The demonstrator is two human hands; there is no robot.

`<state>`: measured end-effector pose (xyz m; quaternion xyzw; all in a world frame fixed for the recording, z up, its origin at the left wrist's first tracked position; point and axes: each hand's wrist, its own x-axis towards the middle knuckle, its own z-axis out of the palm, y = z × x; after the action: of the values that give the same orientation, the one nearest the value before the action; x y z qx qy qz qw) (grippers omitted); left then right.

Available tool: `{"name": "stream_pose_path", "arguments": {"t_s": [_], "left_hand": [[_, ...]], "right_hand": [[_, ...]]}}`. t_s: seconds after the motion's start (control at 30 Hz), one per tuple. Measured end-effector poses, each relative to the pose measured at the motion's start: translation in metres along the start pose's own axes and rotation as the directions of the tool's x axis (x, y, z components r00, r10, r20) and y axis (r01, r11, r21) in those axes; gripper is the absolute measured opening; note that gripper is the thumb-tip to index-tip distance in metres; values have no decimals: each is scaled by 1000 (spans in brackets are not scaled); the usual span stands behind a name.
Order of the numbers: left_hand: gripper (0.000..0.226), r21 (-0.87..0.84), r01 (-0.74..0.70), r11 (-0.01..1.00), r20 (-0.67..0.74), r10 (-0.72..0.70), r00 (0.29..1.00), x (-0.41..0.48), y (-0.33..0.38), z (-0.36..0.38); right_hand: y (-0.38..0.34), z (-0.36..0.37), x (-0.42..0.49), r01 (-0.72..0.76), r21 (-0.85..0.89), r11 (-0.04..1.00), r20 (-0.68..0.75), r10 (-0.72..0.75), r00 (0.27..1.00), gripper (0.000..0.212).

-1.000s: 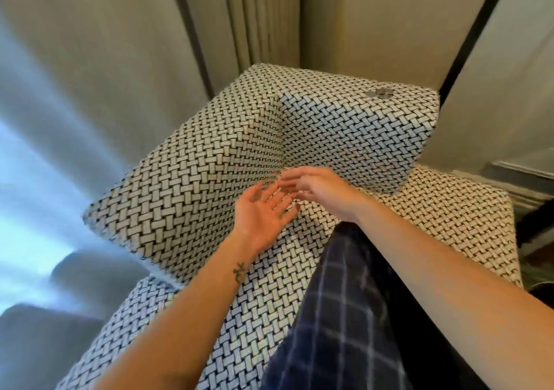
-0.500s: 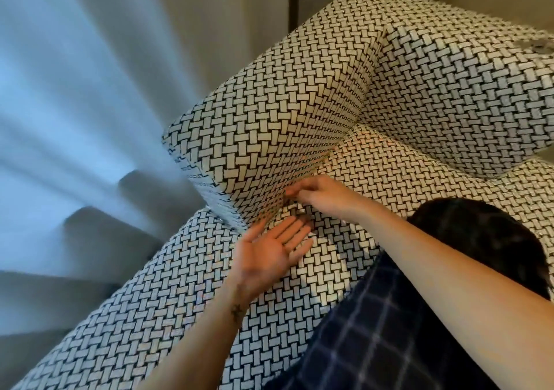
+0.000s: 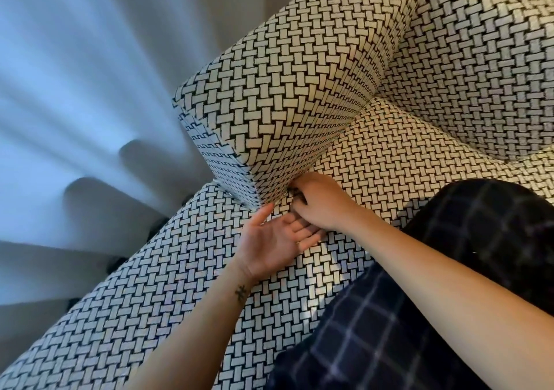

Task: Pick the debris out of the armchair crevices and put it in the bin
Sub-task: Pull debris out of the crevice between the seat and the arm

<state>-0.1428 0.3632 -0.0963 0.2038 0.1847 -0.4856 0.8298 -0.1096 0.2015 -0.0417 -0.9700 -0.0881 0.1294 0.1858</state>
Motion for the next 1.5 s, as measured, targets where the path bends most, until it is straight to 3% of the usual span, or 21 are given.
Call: {"name": "stream_pose_path", "arguments": {"t_s": [0.13, 0.3, 0.4, 0.63, 0.83, 1.07, 1.23, 1.33, 1.5], "left_hand": [[77, -6, -11, 1000, 34, 12, 999, 2, 1, 4], [76, 4, -17, 1000, 51, 17, 999, 5, 0, 3], [76, 26, -19, 999, 43, 18, 999, 6, 1, 1], [77, 11, -15, 1000, 72, 14, 997, 3, 2, 8], [78, 33, -20, 999, 98, 17, 995, 3, 1, 9], [78, 3, 4, 1000, 86, -4, 996, 5, 3, 8], [80, -5, 21, 1000, 94, -20, 995, 6, 4, 9], [80, -9, 28, 1000, 107, -27, 994, 5, 5, 9], [77, -6, 29, 1000, 94, -29, 995, 5, 4, 11]], "right_hand": [[12, 0, 2, -40, 44, 998, -58, 42, 997, 27], [16, -3, 13, -26, -54, 998, 78, 30, 997, 46], [11, -3, 20, -47, -125, 991, 123, 62, 990, 47], [-15, 10, 37, -163, -266, 950, 211, 223, 952, 80], [6, 9, 31, -209, -18, 978, 216, 208, 954, 59], [-16, 6, 42, -269, -141, 953, 275, 299, 914, 79], [10, 18, 35, -235, 98, 967, 193, 213, 958, 65], [11, 16, 32, -237, 141, 961, 182, 210, 961, 57], [-14, 2, 46, -282, -138, 949, 333, 313, 889, 83]]}}
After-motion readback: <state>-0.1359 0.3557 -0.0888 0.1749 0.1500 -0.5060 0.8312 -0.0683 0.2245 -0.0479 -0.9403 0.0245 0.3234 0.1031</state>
